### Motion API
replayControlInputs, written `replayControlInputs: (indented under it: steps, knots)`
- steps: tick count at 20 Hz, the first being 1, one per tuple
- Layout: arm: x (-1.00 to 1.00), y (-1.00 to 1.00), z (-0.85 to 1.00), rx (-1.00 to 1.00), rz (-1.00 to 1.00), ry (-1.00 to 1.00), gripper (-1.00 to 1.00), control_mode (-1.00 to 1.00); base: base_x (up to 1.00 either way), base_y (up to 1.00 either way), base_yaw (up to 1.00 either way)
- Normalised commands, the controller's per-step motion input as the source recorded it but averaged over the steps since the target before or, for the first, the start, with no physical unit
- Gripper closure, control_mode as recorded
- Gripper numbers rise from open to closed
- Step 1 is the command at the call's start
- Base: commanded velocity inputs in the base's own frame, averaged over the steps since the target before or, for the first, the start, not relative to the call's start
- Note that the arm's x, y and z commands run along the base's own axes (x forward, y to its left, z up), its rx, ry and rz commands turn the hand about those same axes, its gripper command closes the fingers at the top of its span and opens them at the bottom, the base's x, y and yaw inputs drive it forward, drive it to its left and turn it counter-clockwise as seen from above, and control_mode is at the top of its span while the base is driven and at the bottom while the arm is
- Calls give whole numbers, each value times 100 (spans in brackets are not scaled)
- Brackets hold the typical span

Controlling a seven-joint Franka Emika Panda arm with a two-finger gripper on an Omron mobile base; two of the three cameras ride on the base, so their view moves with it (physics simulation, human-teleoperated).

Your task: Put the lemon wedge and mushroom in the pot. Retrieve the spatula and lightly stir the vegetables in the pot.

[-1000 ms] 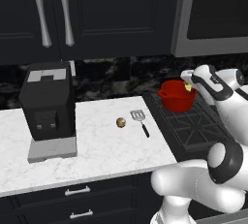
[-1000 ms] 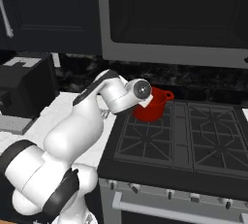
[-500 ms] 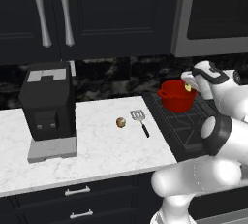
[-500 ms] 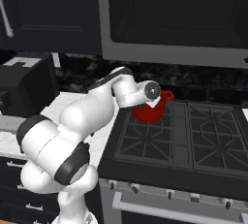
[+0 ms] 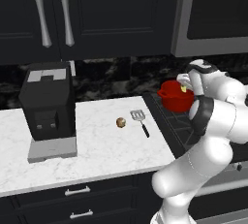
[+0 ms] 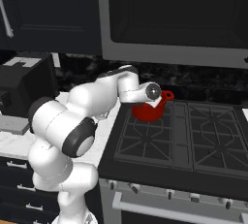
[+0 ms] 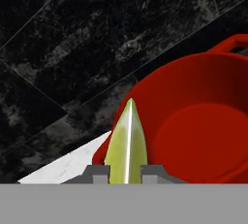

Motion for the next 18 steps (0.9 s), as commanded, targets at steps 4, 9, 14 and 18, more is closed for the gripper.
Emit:
replayControlInputs:
  steps: [4,9,14,18]
  knots:
    - [25,0,-23,-12,-4,0,100,-100,0,0,0]
    - [5,-3,-17,-12,-4,0,100,-100,0,0,0]
    - [0,-1,-11,-9,-1,-1,100,-100,0,0,0]
    - [0,0,-4,-5,0,-2,100,-100,0,0,0]
